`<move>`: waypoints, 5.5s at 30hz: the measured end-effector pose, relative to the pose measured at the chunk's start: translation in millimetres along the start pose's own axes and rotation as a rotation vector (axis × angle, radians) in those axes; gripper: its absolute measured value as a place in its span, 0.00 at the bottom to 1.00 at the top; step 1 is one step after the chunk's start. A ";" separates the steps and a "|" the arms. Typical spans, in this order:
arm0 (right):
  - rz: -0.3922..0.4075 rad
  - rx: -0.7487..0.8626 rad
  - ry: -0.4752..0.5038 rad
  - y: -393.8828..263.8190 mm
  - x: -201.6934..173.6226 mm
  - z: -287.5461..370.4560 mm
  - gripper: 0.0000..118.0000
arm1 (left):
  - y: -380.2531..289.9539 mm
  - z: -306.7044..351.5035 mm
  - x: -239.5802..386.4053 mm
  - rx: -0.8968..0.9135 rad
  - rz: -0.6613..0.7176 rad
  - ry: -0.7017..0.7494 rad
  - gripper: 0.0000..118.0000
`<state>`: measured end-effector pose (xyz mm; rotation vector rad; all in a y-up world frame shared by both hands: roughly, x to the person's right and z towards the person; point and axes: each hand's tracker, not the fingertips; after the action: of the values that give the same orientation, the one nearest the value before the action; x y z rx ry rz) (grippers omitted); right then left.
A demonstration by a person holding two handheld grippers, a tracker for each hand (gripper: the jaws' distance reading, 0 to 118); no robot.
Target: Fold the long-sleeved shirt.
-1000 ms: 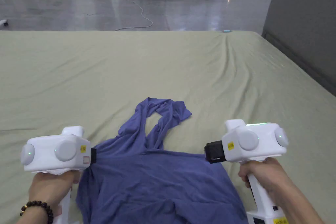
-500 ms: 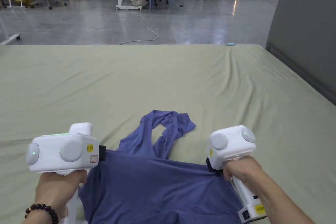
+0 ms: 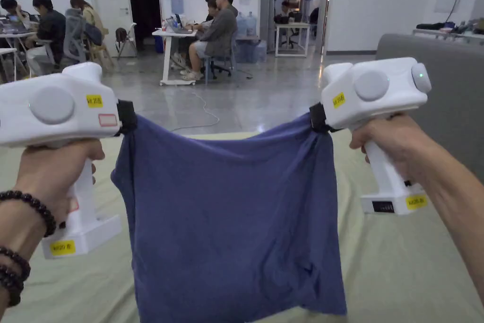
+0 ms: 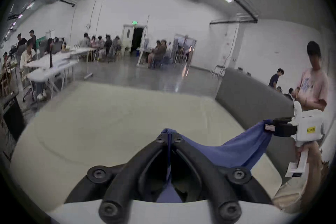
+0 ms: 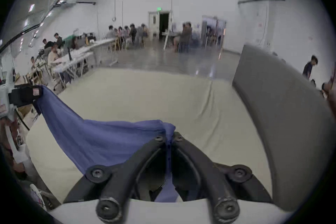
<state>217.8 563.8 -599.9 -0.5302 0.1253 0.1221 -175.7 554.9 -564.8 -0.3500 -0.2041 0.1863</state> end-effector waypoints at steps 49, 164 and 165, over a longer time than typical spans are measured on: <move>-0.149 -0.314 -0.025 -377.9 -79.0 38.5 0.00 | -351.5 118.1 -29.8 -0.441 0.141 0.217 0.00; -0.343 -0.002 -0.212 10.8 104.6 -45.7 0.00 | -28.6 -93.3 -63.8 -0.250 0.107 0.118 0.00; -0.353 -0.048 -0.207 -16.2 98.9 -63.8 0.00 | -61.1 -103.9 -72.2 -0.286 0.133 0.111 0.00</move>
<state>312.0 525.6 -661.4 -0.5767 -0.1738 -0.1648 -212.5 449.7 -650.4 -0.6573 -0.0969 0.2692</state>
